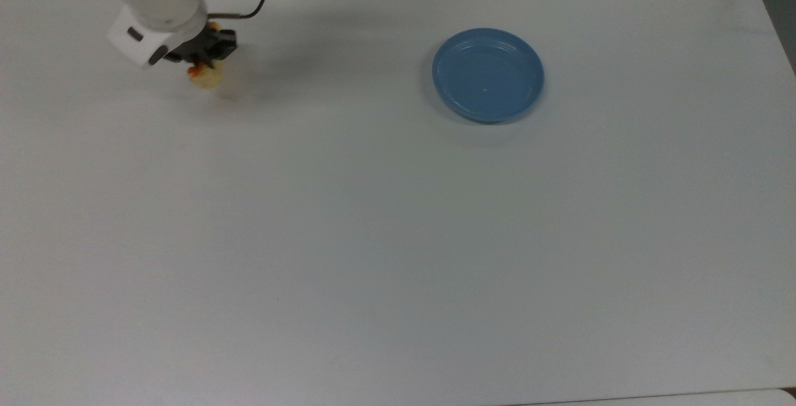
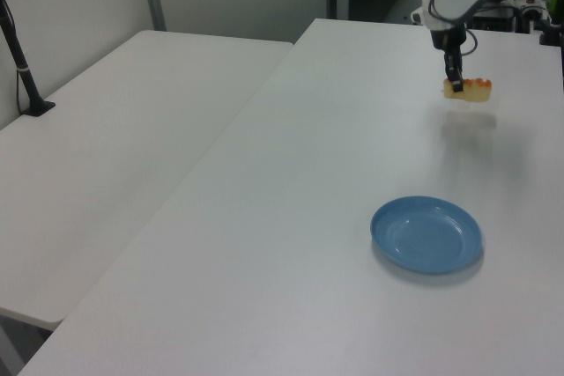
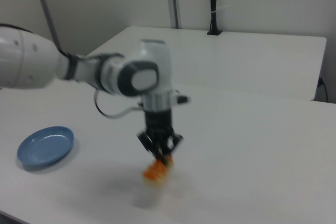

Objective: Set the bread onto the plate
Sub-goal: 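Carry the bread roll over the blue plate and lower it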

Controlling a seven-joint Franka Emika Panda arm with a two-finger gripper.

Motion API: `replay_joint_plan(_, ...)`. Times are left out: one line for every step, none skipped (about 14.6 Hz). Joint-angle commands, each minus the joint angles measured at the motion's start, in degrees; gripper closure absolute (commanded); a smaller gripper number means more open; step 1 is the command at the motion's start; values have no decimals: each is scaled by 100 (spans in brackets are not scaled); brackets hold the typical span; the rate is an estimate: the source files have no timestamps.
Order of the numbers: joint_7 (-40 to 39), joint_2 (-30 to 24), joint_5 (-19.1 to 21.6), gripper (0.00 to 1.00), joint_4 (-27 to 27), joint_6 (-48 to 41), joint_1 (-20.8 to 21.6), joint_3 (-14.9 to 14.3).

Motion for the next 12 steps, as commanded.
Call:
replay_joint_plan(881,-795,464,86,108,-918,686,420)
replay_joint_plan(1162,-884,508,85,108,-1015,967,516)
replay_joint_plan(1548,-919,569,83,108,-1068,1292,604)
replay_joint_plan(1961,-911,587,82,108,-1060,1609,701)
replay_joint_plan(2356,-885,587,82,108,-1034,1925,772)
replay_joint_plan(2673,-858,587,82,100,-1016,2233,807)
replay_joint_plan(2903,-832,587,82,82,-1007,2532,807)
replay_joint_plan(3079,-788,587,82,65,-973,2787,807)
replay_joint_plan(3264,-701,587,80,64,-920,3007,807)
replay_joint_plan(3466,-569,587,79,82,-789,3201,807)
replay_joint_plan(3659,-472,587,78,65,-631,3342,807)
replay_joint_plan(3757,-324,579,75,47,-516,3448,816)
